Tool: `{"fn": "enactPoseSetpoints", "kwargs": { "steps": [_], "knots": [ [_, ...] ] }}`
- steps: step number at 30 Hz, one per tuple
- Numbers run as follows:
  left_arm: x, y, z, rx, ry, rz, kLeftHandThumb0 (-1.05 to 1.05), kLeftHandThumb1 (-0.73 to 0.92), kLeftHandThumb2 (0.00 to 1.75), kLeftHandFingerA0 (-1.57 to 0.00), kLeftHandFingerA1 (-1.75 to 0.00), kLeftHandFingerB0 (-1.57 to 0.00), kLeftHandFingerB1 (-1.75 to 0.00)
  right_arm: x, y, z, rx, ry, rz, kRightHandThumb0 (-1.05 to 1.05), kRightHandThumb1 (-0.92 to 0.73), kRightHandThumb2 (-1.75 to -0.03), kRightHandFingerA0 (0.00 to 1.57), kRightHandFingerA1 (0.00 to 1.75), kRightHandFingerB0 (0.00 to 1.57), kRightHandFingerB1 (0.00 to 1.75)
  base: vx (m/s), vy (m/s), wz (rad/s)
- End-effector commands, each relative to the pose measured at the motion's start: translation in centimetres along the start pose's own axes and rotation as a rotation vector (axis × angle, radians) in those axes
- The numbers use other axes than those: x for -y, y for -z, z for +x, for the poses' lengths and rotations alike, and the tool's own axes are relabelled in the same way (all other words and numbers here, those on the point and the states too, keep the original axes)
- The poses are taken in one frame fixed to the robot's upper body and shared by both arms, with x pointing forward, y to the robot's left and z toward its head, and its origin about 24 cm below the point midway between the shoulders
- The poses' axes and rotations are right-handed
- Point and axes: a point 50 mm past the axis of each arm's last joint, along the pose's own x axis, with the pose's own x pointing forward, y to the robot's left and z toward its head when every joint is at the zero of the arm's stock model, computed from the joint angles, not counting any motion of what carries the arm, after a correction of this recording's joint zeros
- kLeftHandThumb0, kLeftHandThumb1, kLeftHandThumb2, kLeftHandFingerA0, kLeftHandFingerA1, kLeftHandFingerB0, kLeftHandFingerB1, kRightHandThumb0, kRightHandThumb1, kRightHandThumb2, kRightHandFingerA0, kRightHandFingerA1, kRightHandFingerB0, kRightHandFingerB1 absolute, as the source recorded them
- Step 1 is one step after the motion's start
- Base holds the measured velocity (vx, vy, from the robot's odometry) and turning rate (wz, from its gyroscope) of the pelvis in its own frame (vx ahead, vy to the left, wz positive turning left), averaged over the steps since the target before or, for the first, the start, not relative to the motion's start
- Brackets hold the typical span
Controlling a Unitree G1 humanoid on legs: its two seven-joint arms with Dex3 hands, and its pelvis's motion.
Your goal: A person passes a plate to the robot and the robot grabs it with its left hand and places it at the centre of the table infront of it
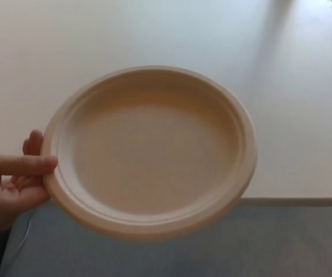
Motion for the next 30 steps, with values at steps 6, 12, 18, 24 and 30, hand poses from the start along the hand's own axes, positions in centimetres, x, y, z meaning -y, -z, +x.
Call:
{"fn": "enactPoseSetpoints", "kwargs": {
  "steps": [6, 12, 18, 24, 30],
  "knots": [
    [0.1, -2.1, -0.2, 0.205, -0.004, 0.202, -0.68, 0.61, 0.59, -0.41, -0.35, -0.28, -0.30, 0.2, 0.3, -0.1, -0.003, -0.021, -0.022, -0.66, -0.81, -0.64, 0.31, 0.55, 0.28, 0.45, 0.00, 0.000, 0.00],
    [1.8, -5.7, -2.1, 0.576, -0.006, 0.359, -0.70, 0.52, 0.84, -0.31, -0.45, -0.20, -0.41, 0.0, 0.5, -0.1, -0.009, -0.031, -0.032, -0.66, -0.81, -0.64, 0.33, 0.56, 0.28, 0.46, 0.00, 0.000, 0.00],
    [4.5, -9.3, -7.6, 0.991, 0.040, 0.368, -0.67, 0.49, 0.81, -0.37, -0.48, -0.25, -0.42, 0.1, 0.5, -0.1, -0.008, -0.031, -0.031, -0.65, -0.80, -0.64, 0.35, 0.56, 0.30, 0.45, 0.00, 0.000, 0.00],
    [5.8, -12.2, -15.1, 1.285, 0.105, 0.441, -0.71, 0.52, 0.84, -0.35, -0.46, -0.25, -0.42, 0.6, -0.1, -0.1, 0.002, -0.017, -0.031, -0.71, -0.62, -1.03, 0.35, 0.63, 0.23, 0.53, 0.00, 0.000, 0.00],
    [5.9, -12.8, -18.2, 1.392, 0.132, 0.436, -0.66, 0.61, 0.59, -0.42, -0.35, -0.27, -0.30, 0.3, 0.6, -0.1, -0.008, -0.022, -0.038, -0.67, -0.80, -0.64, 0.36, 0.56, 0.30, 0.44, 0.00, 0.000, 0.00]
  ]
}}
